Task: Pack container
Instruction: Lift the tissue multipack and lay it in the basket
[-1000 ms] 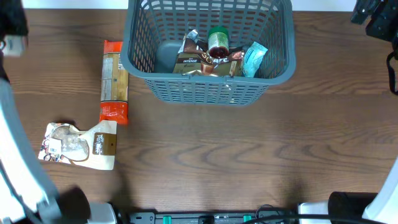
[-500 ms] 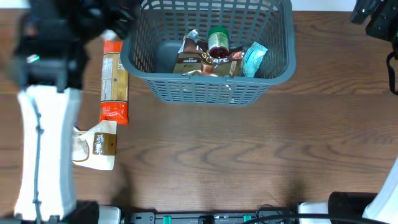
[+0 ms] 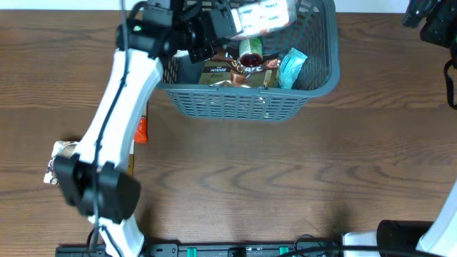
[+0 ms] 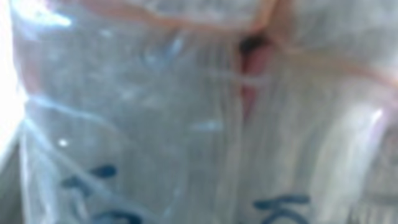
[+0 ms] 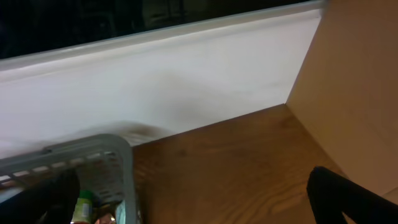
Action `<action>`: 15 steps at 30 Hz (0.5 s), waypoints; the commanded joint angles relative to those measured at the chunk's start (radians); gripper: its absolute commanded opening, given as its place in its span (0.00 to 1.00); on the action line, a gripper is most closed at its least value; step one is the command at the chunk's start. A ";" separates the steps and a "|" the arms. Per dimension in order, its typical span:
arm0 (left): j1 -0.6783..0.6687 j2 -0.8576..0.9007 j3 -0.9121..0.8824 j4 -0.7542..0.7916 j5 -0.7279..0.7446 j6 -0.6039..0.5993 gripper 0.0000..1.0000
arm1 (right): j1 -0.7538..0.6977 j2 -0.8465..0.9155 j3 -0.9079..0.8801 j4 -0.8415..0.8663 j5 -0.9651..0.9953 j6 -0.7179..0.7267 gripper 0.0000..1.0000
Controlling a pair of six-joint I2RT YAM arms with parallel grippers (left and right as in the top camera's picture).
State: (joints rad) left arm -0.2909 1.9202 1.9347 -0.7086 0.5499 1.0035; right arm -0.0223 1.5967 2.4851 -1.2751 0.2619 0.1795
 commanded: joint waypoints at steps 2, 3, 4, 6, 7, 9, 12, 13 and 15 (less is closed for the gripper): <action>0.003 0.057 -0.003 -0.012 0.019 0.032 0.06 | -0.006 0.000 0.000 -0.001 0.003 0.014 0.99; 0.003 0.064 -0.003 -0.019 0.019 0.032 0.06 | -0.006 0.000 0.000 -0.001 0.003 0.014 0.99; 0.003 0.068 -0.003 -0.026 0.019 0.032 0.06 | -0.006 0.000 0.000 -0.001 0.003 0.014 0.99; 0.003 0.071 -0.003 -0.035 0.018 0.032 0.06 | -0.006 0.000 0.000 -0.001 0.003 0.014 0.99; 0.003 0.071 -0.003 -0.036 0.018 0.031 0.07 | -0.006 0.000 0.000 -0.001 0.003 0.014 0.99; 0.003 0.064 -0.003 -0.036 0.019 0.026 0.67 | -0.006 0.000 0.000 -0.001 0.003 0.014 0.99; 0.002 0.032 -0.002 -0.036 0.019 0.014 0.98 | -0.006 0.000 0.000 -0.001 0.003 0.014 0.99; 0.002 0.014 -0.002 -0.035 0.019 0.007 0.98 | -0.006 0.000 0.000 -0.001 0.003 0.014 0.99; 0.002 -0.027 -0.002 -0.031 0.019 -0.005 0.98 | -0.006 0.000 0.000 -0.001 0.003 0.014 0.99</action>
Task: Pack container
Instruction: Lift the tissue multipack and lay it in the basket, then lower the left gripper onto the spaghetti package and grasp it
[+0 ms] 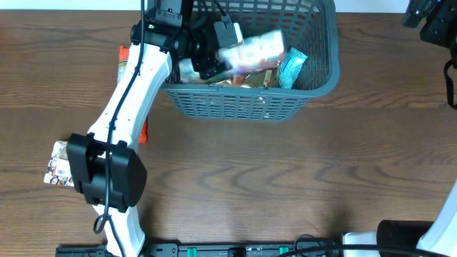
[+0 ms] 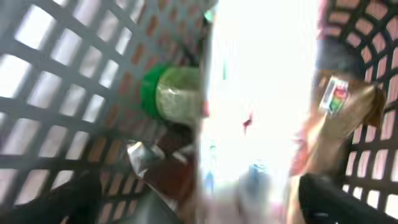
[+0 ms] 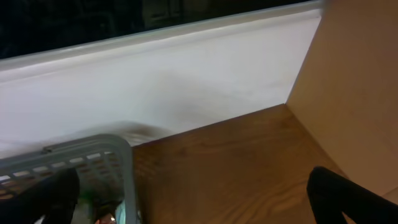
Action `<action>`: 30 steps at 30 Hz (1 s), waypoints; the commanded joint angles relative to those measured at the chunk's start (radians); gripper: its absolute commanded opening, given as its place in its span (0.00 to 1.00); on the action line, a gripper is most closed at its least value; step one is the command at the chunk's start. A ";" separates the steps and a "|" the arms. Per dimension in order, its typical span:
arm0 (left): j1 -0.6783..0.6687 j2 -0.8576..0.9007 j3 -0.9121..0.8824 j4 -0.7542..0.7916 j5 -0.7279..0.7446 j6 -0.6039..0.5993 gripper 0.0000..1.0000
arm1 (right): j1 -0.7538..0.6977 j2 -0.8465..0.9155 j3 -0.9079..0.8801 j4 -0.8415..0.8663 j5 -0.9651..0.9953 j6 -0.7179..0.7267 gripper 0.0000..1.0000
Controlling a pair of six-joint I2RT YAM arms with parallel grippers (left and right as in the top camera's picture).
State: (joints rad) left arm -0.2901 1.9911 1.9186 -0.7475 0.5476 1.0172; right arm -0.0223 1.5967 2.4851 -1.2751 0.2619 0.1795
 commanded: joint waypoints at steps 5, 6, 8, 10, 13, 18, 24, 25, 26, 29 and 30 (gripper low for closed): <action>0.007 -0.229 0.014 0.120 -0.056 -0.217 0.98 | -0.006 0.000 0.000 -0.001 0.003 0.014 0.99; 0.010 -0.257 0.014 0.153 -0.111 -0.290 0.99 | -0.006 0.000 0.000 -0.001 0.003 0.014 0.99; 0.023 -0.317 0.014 0.201 -0.267 -0.453 0.98 | -0.006 0.000 0.000 -0.001 0.003 0.014 0.99; 0.046 -0.371 0.014 0.210 -0.456 -0.589 0.98 | -0.006 0.000 0.000 -0.001 0.003 0.014 0.99; 0.095 -0.426 0.014 0.160 -0.704 -0.727 0.98 | -0.006 0.000 0.000 -0.001 0.003 0.014 0.99; 0.240 -0.458 0.014 -0.059 -0.972 -0.972 0.98 | -0.006 0.000 0.000 -0.001 0.003 0.014 0.99; 0.429 -0.388 -0.008 -0.346 -0.843 -1.155 0.98 | -0.006 0.000 0.000 -0.001 0.003 0.014 0.99; 0.452 -0.369 -0.018 -0.364 -0.811 -1.154 0.98 | -0.006 0.000 0.000 -0.001 0.003 0.014 0.99; 0.472 -0.349 -0.030 -0.378 -0.787 -1.154 0.99 | -0.006 0.000 0.000 -0.001 0.003 0.014 0.99; 0.518 -0.283 -0.071 -0.386 -0.708 -1.151 0.98 | -0.006 0.000 0.000 -0.001 0.003 0.014 0.99; 0.530 -0.253 -0.083 -0.386 -0.666 -1.140 0.98 | -0.006 0.000 0.000 -0.001 0.003 0.014 0.99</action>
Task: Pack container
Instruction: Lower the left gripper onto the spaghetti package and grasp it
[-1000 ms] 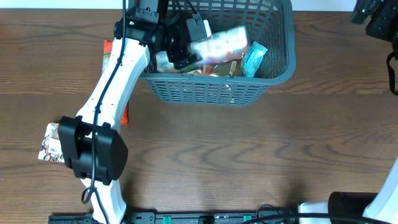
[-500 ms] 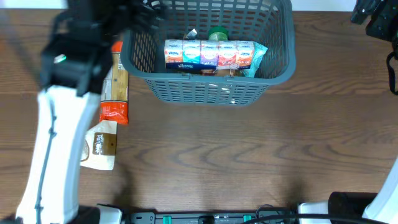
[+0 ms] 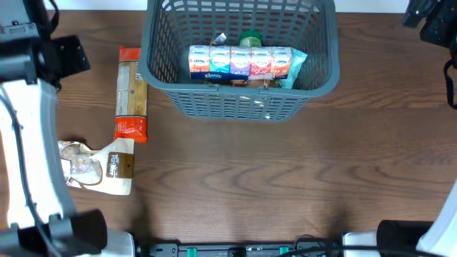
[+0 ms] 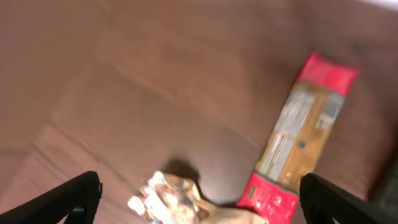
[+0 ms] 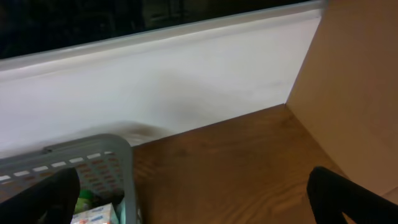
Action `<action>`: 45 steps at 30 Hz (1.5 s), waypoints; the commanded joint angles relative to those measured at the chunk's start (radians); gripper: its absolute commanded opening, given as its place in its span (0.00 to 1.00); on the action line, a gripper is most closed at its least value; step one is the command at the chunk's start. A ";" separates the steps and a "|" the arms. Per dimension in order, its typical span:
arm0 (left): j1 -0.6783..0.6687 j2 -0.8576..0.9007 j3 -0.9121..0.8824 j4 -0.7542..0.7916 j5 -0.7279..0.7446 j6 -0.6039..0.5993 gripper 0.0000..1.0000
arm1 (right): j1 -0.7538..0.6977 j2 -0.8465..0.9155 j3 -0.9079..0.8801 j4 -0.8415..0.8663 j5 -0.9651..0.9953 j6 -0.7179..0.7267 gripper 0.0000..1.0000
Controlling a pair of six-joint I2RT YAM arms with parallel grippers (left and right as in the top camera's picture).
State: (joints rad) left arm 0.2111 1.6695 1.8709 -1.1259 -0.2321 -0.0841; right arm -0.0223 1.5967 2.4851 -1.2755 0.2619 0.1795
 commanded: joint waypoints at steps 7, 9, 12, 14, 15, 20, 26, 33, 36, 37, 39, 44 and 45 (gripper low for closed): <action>0.016 0.275 -0.056 0.014 0.316 0.147 0.99 | -0.006 0.000 0.000 -0.001 0.003 0.014 0.99; -0.001 0.329 -0.056 0.034 0.316 0.201 0.99 | -0.006 0.000 0.000 -0.001 0.003 0.014 0.99; -0.031 0.391 -0.056 0.058 0.319 0.270 0.99 | -0.006 0.000 0.000 -0.001 0.003 0.014 0.99; -0.055 0.430 -0.056 0.078 0.323 0.294 0.99 | -0.006 0.000 0.000 -0.001 0.003 0.014 0.99; -0.066 0.447 -0.056 0.089 0.331 0.309 0.99 | -0.006 0.000 0.000 -0.001 0.003 0.014 0.99; -0.114 0.518 -0.056 0.150 0.337 0.312 0.99 | -0.006 0.000 0.000 -0.001 0.003 0.014 0.99; -0.130 0.574 -0.056 0.182 0.338 0.307 0.98 | -0.006 0.000 0.000 -0.001 0.003 0.014 0.99; -0.129 0.612 -0.057 0.216 0.338 0.307 0.98 | -0.006 0.000 0.000 -0.001 0.003 0.014 0.99; -0.129 0.628 -0.057 0.225 0.338 0.307 0.98 | -0.006 0.000 0.000 -0.001 0.003 0.014 0.99; -0.129 0.635 -0.057 0.225 0.337 0.308 0.99 | -0.006 0.000 0.000 -0.001 0.003 0.014 0.99; -0.129 0.649 -0.058 0.225 0.337 0.308 0.99 | -0.006 0.000 0.000 -0.001 0.003 0.014 0.99; -0.129 0.666 -0.070 0.242 0.337 0.308 0.98 | -0.006 0.000 0.000 -0.001 0.003 0.014 0.99; -0.128 0.667 -0.070 0.246 0.337 0.307 0.98 | -0.006 0.000 0.000 -0.001 0.003 0.014 0.99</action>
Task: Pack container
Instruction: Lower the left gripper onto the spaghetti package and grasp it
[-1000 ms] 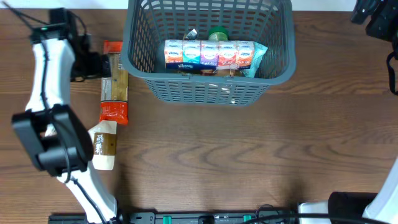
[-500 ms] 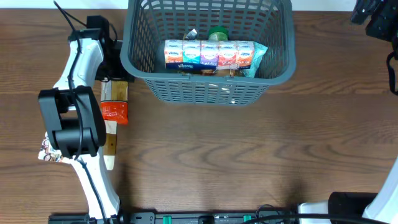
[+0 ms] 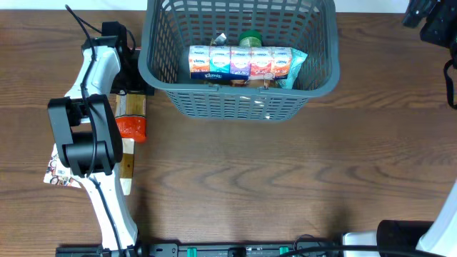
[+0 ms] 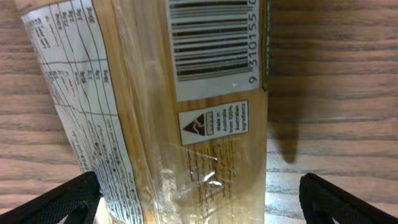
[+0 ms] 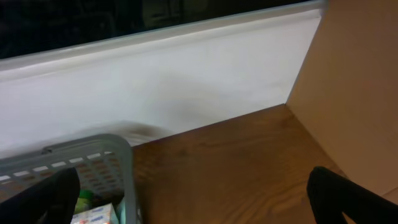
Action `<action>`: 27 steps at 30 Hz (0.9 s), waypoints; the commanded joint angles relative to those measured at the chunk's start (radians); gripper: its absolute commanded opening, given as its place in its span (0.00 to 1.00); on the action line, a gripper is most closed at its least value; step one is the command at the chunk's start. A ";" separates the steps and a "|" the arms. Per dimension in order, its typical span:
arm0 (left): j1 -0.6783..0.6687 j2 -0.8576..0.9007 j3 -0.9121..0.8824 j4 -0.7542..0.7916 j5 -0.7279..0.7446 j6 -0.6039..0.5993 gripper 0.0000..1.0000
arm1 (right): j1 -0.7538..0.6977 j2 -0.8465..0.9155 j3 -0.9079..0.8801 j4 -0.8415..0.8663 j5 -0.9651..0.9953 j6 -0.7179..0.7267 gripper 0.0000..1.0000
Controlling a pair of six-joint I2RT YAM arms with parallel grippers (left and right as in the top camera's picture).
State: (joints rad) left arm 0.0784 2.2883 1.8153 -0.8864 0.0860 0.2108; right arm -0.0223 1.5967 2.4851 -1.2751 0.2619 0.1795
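A grey basket (image 3: 235, 100) stands at the back middle, holding a multicoloured tissue pack (image 3: 239, 63), a green-lidded jar (image 3: 250, 37) and a teal packet (image 3: 293, 68). A long pasta packet (image 3: 131, 114) with red ends lies on the table along the basket's left wall. My left gripper (image 3: 127, 71) is down over its far part. In the left wrist view the pasta packet (image 4: 186, 106) fills the frame, barcode up. The left gripper (image 4: 199, 202) is open, with its fingers (image 4: 68, 199) wide on either side. My right gripper (image 5: 199, 199) hangs open and empty at the back right.
A crumpled snack bag (image 3: 53, 168) and a brown pouch (image 3: 127, 160) lie at the left front, partly under my left arm. The basket's left wall stands right beside the pasta packet. A white wall (image 5: 186, 68) and a cardboard panel (image 5: 354, 81) stand behind the table.
My left gripper was open high over the far left of the table, looking down at the pasta packet. Now it is low over that packet beside the basket, still open. The right arm is unchanged.
My left gripper held the tissue pack above the basket, then had it down inside among the other goods. Later the pack lay in the basket and the gripper was open out at the left. Now it straddles the pasta packet.
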 commanded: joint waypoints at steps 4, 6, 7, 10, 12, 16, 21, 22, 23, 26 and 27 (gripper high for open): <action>0.005 0.048 -0.014 0.006 0.019 -0.006 0.99 | -0.006 0.000 0.000 -0.001 0.003 0.014 0.99; 0.006 0.048 -0.014 0.007 0.018 -0.006 0.99 | -0.006 0.000 0.000 -0.001 0.003 0.014 0.99; 0.006 0.048 -0.014 0.015 0.014 -0.006 0.99 | -0.006 0.000 0.000 -0.001 0.003 0.014 0.99; 0.010 0.048 -0.014 0.043 0.011 -0.014 0.98 | -0.006 0.000 0.000 -0.001 0.003 0.014 0.99; 0.012 0.048 -0.014 0.055 0.008 -0.038 0.99 | -0.006 0.000 0.000 -0.001 0.003 0.014 0.99; 0.016 0.048 -0.014 0.062 0.008 -0.051 0.99 | -0.006 0.000 0.000 -0.001 0.003 0.014 0.99; 0.019 0.048 -0.016 0.058 0.008 -0.051 0.99 | -0.006 0.000 0.000 -0.001 0.003 0.014 0.99; 0.019 0.048 -0.021 0.059 0.008 -0.051 0.99 | -0.006 0.000 0.000 -0.001 0.003 0.014 0.99; 0.019 0.048 -0.026 0.058 0.008 -0.051 0.98 | -0.006 0.000 0.000 -0.001 0.003 0.014 0.99; 0.019 0.048 -0.053 0.058 0.008 -0.050 0.78 | -0.006 0.000 0.000 -0.001 0.003 0.014 0.99; 0.018 0.048 -0.065 0.059 0.008 -0.050 0.68 | -0.006 0.000 0.000 -0.001 0.003 0.014 0.99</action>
State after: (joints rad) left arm 0.0933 2.3043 1.8004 -0.8169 0.0731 0.1764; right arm -0.0223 1.5967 2.4851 -1.2751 0.2619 0.1795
